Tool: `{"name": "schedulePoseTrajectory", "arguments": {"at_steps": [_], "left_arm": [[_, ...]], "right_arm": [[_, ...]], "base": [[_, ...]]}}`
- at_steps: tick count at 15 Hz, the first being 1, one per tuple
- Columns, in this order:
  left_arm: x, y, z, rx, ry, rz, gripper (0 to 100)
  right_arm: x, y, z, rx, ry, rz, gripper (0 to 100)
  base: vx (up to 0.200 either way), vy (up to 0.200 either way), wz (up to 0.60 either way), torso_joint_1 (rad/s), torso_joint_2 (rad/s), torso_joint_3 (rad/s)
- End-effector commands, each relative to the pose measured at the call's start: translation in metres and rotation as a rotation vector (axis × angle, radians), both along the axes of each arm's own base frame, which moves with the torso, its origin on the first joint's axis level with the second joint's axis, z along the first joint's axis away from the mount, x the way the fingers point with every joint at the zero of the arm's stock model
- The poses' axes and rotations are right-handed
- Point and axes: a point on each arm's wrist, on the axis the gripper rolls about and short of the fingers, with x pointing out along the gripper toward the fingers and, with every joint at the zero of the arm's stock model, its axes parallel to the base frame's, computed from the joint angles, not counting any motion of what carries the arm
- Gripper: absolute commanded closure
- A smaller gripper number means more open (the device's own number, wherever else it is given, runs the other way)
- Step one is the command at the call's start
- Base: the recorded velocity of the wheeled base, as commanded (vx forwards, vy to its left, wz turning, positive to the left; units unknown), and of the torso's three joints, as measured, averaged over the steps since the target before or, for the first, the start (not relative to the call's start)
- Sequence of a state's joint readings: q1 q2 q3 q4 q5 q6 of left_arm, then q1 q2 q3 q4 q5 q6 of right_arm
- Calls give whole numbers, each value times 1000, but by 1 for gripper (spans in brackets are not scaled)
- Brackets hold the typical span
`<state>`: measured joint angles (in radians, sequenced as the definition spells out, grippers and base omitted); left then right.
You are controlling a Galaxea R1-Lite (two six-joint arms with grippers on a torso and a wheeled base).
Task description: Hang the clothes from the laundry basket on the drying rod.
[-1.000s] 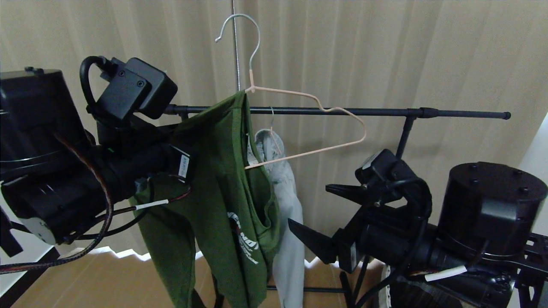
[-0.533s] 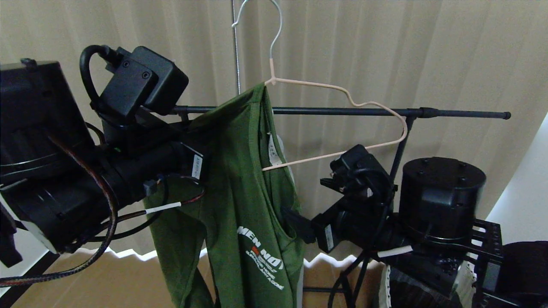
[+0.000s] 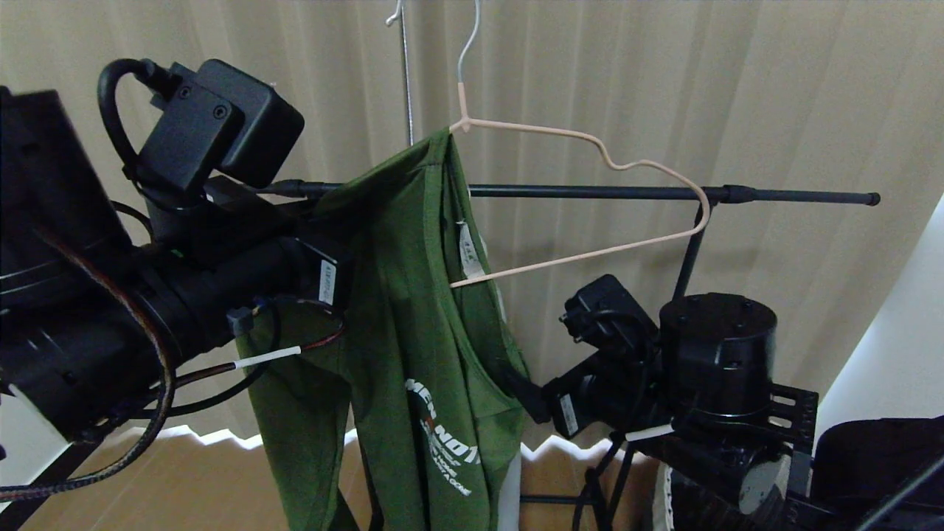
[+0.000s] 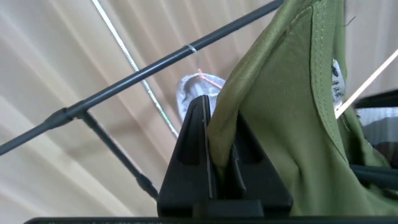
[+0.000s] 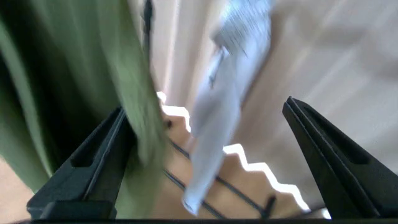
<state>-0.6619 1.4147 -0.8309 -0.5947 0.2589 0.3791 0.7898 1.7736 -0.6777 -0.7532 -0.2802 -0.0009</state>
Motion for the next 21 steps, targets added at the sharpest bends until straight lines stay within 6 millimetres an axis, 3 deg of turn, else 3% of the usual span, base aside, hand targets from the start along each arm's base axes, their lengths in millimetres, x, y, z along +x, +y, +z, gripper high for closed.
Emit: {"name": "schedulePoseTrajectory", "arguments": {"at_steps": [1, 3, 9, 15, 17, 21], "left_arm": [[-1, 8, 2, -8, -10, 24, 100], [0, 19, -6, 9, 11, 59, 100], [-18, 46, -39, 72, 86, 117, 100], [-21, 50, -67, 178, 156, 122, 100], [-15, 63, -71, 265, 149, 182, 100], [-11, 59, -70, 220, 138, 186, 100]], "right_arm": [[-5, -19, 1, -8, 5, -33, 0], [-5, -45, 9, 1, -12, -104, 0], [18, -81, 28, 41, -67, -263, 0], [28, -80, 50, 74, -141, -270, 0], [24, -82, 57, 72, -166, -265, 0], [8, -73, 57, 56, -136, -192, 0]], "base": [[0, 0, 0, 0, 0, 0], [0, 0, 0, 0, 0, 0], [0, 0, 0, 0, 0, 0], [0, 0, 0, 0, 0, 0], [0, 0, 0, 0, 0, 0], [0, 0, 0, 0, 0, 0]]}}
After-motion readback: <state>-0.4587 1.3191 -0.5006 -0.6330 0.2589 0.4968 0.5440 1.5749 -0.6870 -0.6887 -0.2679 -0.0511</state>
